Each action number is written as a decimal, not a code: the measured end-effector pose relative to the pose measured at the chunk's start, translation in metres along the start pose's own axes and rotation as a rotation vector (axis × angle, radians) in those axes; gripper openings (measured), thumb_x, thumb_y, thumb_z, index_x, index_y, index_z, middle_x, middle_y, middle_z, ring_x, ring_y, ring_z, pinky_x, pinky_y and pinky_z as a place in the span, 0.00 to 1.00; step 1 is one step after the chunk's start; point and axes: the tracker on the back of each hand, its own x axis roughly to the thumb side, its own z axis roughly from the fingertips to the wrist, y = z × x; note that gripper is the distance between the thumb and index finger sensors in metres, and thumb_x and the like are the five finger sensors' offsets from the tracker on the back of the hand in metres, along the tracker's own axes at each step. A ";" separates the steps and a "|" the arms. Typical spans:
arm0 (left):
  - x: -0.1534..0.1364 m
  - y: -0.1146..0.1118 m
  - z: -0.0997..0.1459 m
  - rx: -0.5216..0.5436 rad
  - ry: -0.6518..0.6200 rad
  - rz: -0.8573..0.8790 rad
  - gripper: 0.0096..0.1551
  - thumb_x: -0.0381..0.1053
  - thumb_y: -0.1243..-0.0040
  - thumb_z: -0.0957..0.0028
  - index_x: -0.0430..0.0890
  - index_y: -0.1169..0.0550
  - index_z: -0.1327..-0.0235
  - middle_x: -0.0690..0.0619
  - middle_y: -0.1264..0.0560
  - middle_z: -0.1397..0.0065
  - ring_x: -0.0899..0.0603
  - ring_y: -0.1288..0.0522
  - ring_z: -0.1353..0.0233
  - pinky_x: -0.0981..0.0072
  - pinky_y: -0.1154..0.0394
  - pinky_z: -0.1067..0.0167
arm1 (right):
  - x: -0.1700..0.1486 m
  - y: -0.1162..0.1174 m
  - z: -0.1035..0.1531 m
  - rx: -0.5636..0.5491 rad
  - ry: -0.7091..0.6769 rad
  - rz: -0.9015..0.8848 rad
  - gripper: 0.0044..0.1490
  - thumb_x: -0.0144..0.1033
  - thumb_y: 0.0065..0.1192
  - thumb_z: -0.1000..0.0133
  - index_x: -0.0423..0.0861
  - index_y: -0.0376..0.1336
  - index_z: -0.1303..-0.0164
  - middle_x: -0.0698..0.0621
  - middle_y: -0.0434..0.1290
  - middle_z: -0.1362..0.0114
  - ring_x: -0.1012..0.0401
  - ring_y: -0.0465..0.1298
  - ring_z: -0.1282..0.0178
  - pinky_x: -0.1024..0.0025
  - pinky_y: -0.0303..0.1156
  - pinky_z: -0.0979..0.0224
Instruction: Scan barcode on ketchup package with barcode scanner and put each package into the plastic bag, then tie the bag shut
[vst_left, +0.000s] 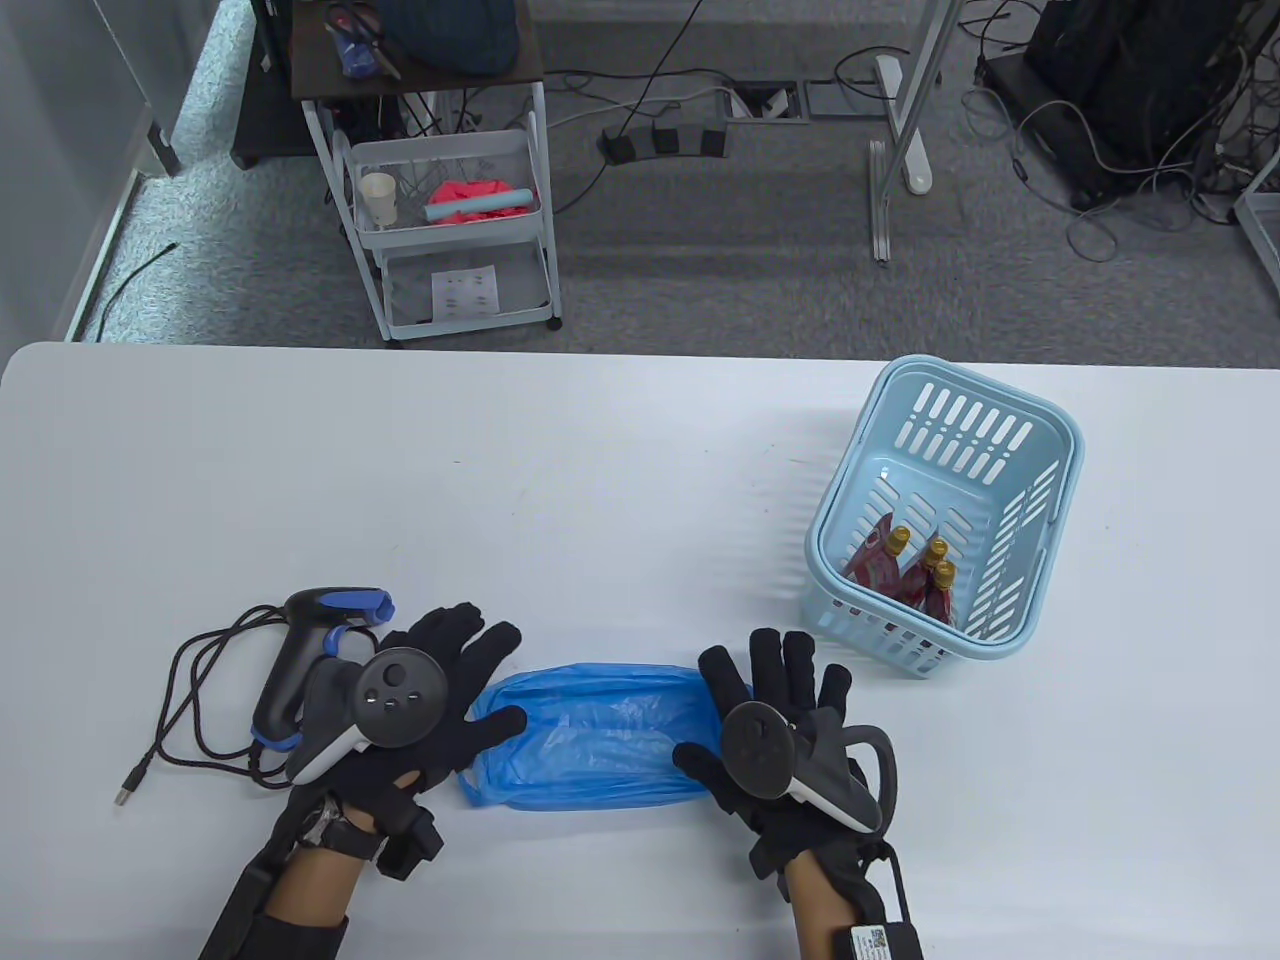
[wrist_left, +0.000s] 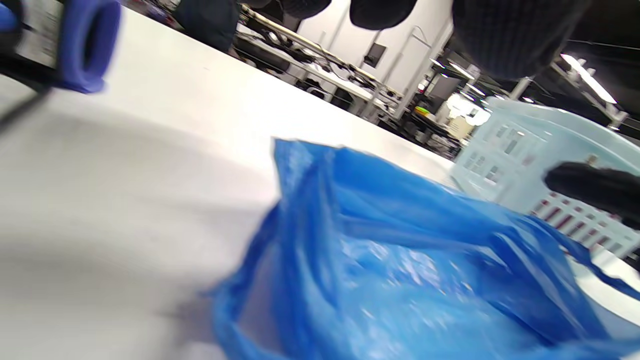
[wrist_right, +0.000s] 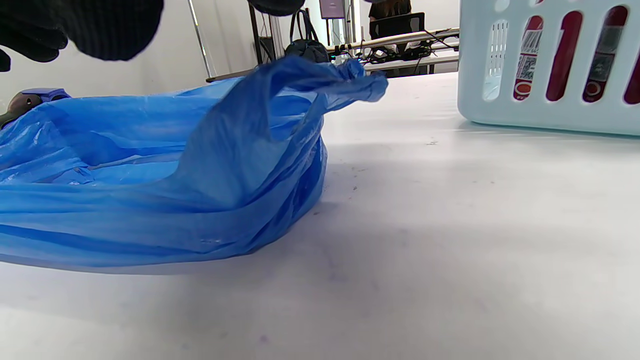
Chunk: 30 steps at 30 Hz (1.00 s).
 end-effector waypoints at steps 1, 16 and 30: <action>-0.005 0.003 0.001 0.020 0.030 -0.008 0.52 0.72 0.42 0.54 0.58 0.42 0.16 0.48 0.50 0.12 0.32 0.50 0.12 0.28 0.52 0.22 | 0.000 0.000 0.000 0.001 0.000 -0.001 0.57 0.67 0.54 0.44 0.51 0.39 0.12 0.34 0.34 0.11 0.35 0.31 0.15 0.26 0.30 0.23; -0.078 0.024 0.005 0.116 0.417 0.018 0.51 0.69 0.45 0.50 0.53 0.47 0.15 0.43 0.51 0.13 0.29 0.47 0.14 0.32 0.47 0.22 | 0.004 0.002 -0.002 0.011 -0.014 -0.020 0.57 0.66 0.54 0.44 0.51 0.39 0.12 0.34 0.34 0.11 0.35 0.31 0.15 0.26 0.30 0.23; -0.107 0.026 -0.019 0.031 0.762 -0.105 0.53 0.67 0.46 0.48 0.45 0.51 0.17 0.37 0.45 0.18 0.28 0.36 0.21 0.38 0.35 0.26 | 0.004 0.004 -0.003 0.022 -0.029 -0.064 0.56 0.66 0.54 0.43 0.51 0.40 0.12 0.34 0.34 0.11 0.35 0.32 0.14 0.26 0.31 0.23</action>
